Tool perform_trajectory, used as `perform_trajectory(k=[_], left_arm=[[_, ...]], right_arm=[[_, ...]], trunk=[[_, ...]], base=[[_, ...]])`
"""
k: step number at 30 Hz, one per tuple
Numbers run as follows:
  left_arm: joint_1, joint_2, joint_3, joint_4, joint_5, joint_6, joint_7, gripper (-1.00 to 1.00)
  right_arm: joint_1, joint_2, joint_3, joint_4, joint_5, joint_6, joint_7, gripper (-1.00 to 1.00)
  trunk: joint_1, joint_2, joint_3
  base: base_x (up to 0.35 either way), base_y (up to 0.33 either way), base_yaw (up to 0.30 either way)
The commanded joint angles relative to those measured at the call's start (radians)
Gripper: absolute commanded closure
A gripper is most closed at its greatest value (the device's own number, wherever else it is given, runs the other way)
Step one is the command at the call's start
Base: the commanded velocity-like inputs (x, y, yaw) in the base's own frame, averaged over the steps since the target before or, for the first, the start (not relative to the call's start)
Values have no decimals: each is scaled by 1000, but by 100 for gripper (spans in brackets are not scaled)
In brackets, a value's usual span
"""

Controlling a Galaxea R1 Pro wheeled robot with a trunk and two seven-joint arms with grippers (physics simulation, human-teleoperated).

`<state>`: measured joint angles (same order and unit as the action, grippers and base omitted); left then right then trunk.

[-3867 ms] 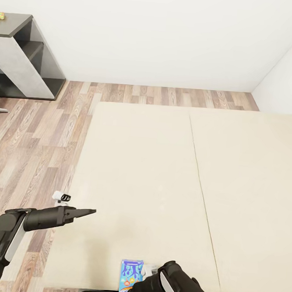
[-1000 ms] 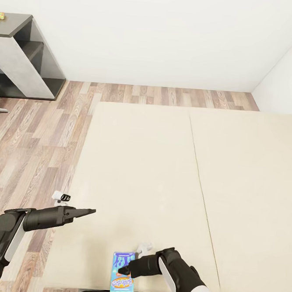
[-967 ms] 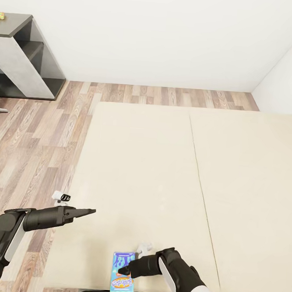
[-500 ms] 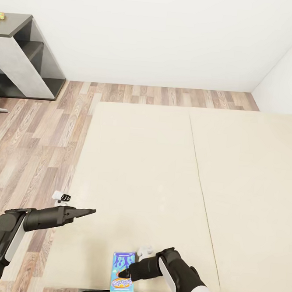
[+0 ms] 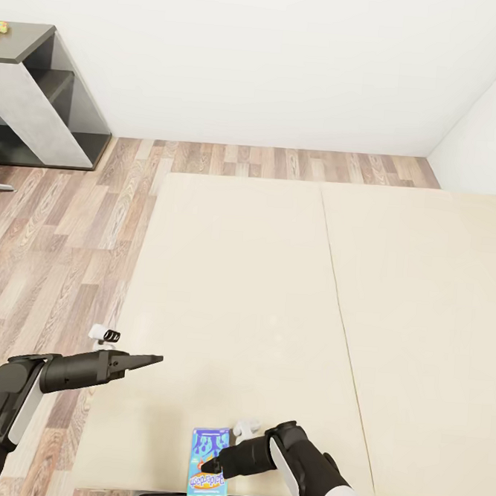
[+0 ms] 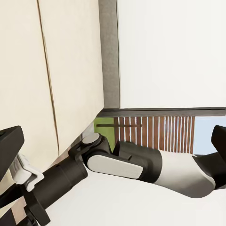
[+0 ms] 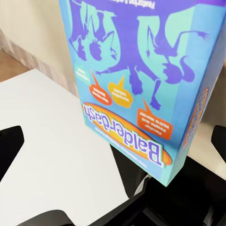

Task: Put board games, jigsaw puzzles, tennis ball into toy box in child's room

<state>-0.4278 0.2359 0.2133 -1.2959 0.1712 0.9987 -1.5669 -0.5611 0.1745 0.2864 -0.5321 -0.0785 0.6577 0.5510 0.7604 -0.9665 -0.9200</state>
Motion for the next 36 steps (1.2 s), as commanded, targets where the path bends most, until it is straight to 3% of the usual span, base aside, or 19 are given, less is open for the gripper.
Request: perform_trajectory(k=[1, 36], left_arm=[[0, 0, 0, 0, 0, 11, -4, -100], [0, 0, 0, 0, -1, 11, -4, -100]], right_arm=[[0, 0, 1, -1, -8, 7, -3, -100], [0, 0, -4, -3, -17, 1, -12, -100]], trunk=[[0, -1, -1], [0, -1, -1]], base=[[0, 0, 0], [0, 0, 0]])
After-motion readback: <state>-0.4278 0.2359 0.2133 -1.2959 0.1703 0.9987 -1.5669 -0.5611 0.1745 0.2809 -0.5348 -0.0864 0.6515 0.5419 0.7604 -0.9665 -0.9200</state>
